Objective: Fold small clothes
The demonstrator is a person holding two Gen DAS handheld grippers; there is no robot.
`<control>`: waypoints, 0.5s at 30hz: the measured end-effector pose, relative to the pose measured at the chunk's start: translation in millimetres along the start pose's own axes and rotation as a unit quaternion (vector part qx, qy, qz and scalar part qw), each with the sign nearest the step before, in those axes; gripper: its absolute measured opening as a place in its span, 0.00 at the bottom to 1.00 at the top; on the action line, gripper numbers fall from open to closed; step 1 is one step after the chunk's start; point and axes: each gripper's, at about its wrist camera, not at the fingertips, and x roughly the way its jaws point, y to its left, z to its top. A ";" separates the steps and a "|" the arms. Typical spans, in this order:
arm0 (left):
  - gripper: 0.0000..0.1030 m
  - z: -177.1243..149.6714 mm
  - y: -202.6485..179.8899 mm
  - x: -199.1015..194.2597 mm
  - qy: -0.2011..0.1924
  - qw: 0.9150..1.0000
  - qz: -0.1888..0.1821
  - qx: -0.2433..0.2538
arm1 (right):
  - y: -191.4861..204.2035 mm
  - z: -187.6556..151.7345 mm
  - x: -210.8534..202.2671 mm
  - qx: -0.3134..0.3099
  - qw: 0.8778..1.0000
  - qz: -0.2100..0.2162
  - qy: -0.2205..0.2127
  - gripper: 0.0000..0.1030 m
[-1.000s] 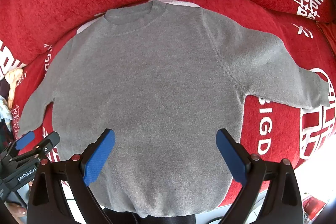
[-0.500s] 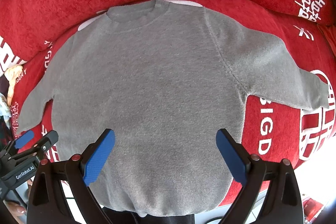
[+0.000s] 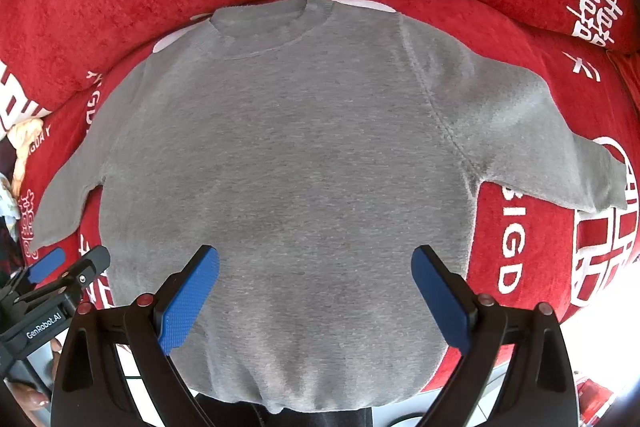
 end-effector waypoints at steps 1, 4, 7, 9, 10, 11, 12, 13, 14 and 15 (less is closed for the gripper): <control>1.00 0.1 0.6 0.3 0.000 1.000 -0.001 -0.001 | 1.4 0.0 -0.1 -0.002 1.000 -0.003 -0.005 0.95; 1.00 0.3 3.5 0.1 0.000 1.000 -0.009 -0.006 | 5.7 0.1 0.3 -0.006 1.000 -0.004 0.000 0.95; 1.00 0.6 9.6 0.8 0.000 1.000 -0.022 -0.016 | 11.0 -0.3 1.5 -0.009 1.000 -0.005 0.018 0.95; 1.00 0.9 19.0 2.6 0.001 0.999 -0.038 -0.032 | 16.3 -0.4 2.8 -0.015 0.999 -0.007 0.028 0.95; 1.00 1.2 24.3 3.4 0.001 0.998 -0.045 -0.040 | 20.7 -0.5 4.0 -0.019 0.999 -0.007 0.034 0.95; 1.00 1.3 30.3 4.2 0.001 0.997 -0.051 -0.050 | 24.6 -1.0 4.7 -0.023 0.999 -0.006 0.034 0.95; 1.00 1.7 41.2 5.7 0.001 0.996 -0.061 -0.066 | 28.8 -1.4 6.2 -0.028 0.999 -0.008 0.041 0.95; 1.00 2.0 51.0 7.1 -0.001 0.995 -0.069 -0.078 | 33.5 -1.7 7.4 -0.032 0.998 -0.007 0.044 0.95; 1.00 2.4 59.5 8.5 -0.002 0.993 -0.074 -0.089 | 38.3 -2.4 8.3 -0.036 0.998 -0.005 0.044 0.95; 1.00 2.3 75.6 10.7 -0.005 0.991 -0.079 -0.108 | 43.5 -3.2 9.2 -0.041 0.998 -0.001 0.045 0.95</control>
